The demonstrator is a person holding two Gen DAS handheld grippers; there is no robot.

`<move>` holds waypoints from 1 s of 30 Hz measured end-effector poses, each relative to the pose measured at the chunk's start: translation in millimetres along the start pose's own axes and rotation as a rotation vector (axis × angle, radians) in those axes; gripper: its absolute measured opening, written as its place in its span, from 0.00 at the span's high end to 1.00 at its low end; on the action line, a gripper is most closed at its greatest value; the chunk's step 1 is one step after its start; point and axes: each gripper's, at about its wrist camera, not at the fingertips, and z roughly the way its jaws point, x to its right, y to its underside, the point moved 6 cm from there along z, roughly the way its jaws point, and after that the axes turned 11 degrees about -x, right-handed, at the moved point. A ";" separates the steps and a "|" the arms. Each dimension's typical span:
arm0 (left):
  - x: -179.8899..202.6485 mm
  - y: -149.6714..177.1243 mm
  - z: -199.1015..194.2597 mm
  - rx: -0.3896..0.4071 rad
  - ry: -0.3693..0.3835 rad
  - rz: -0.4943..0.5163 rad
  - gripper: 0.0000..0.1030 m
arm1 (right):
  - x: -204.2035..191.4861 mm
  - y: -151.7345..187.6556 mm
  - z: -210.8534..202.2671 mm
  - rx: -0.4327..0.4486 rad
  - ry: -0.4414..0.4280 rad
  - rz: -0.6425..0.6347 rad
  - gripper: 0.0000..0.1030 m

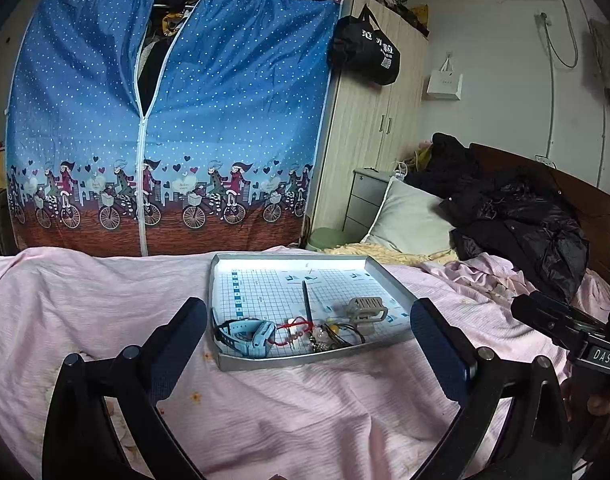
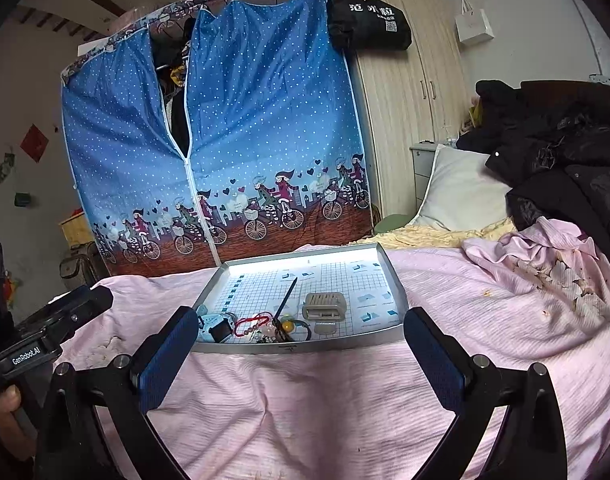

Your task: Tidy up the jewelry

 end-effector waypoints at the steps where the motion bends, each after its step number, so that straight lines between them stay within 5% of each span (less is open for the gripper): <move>1: -1.0 1.9 -4.6 0.002 0.002 -0.003 0.03 | -1.8 2.2 -3.7 0.005 -0.002 -0.004 0.00; 30: 6.5 91.9 -121.9 0.024 -0.097 -0.027 0.03 | -51.3 88.4 -83.9 0.074 -0.007 -0.038 0.00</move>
